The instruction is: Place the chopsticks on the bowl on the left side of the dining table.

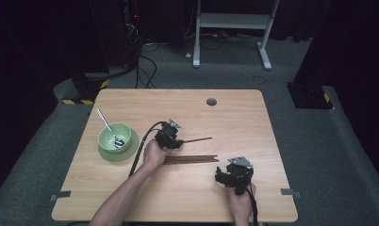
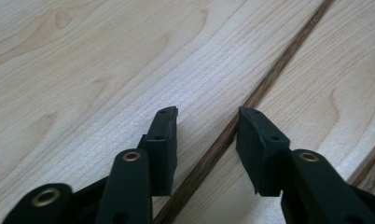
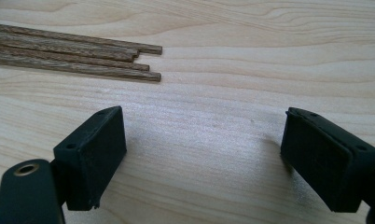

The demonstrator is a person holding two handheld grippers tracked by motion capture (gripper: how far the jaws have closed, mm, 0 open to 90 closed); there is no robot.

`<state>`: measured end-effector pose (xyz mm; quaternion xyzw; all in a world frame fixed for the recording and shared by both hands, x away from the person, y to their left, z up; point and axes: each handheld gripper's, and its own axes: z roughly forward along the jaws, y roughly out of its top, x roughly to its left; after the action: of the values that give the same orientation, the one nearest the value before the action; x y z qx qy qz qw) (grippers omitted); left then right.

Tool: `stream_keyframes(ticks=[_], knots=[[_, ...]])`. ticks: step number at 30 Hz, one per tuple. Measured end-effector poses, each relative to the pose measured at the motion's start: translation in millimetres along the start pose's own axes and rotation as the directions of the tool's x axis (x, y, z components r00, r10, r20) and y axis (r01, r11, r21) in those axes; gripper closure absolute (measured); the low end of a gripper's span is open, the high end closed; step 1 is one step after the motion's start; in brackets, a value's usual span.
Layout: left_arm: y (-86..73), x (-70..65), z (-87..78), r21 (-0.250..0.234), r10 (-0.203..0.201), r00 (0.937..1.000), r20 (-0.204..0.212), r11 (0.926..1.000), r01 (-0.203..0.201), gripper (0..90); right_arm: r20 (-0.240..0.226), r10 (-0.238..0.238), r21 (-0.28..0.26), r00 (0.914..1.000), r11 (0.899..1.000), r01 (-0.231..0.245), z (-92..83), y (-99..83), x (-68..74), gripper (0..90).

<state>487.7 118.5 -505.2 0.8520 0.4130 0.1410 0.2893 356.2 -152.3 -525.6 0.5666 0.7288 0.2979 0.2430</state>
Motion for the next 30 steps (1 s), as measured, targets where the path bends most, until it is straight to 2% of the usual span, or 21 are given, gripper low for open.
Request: stream_keyframes(ticks=[11, 20, 30], knots=[[-1.6, 7.5, -0.4, -0.013, 0.012, 0.9999, 0.003, 0.9999, -0.012, 69.6, -0.001, -0.003, -0.001, 1.0000, 1.000, 0.003, -0.2, -0.2, 0.2, 13.6], [0.8, 15.9, 0.4, -0.004, 0.011, 0.9999, -0.004, 0.9999, -0.011, 73.9, -0.002, -0.005, -0.001, 1.0000, 1.000, 0.005, -0.4, -0.4, 0.5, 13.6], [0.1, 18.8, 0.0, -0.007, 0.026, 0.9997, 0.004, 0.9996, -0.026, 76.2, -0.001, -0.007, -0.002, 1.0000, 1.000, 0.007, -0.4, -0.5, 0.6, 13.7]])
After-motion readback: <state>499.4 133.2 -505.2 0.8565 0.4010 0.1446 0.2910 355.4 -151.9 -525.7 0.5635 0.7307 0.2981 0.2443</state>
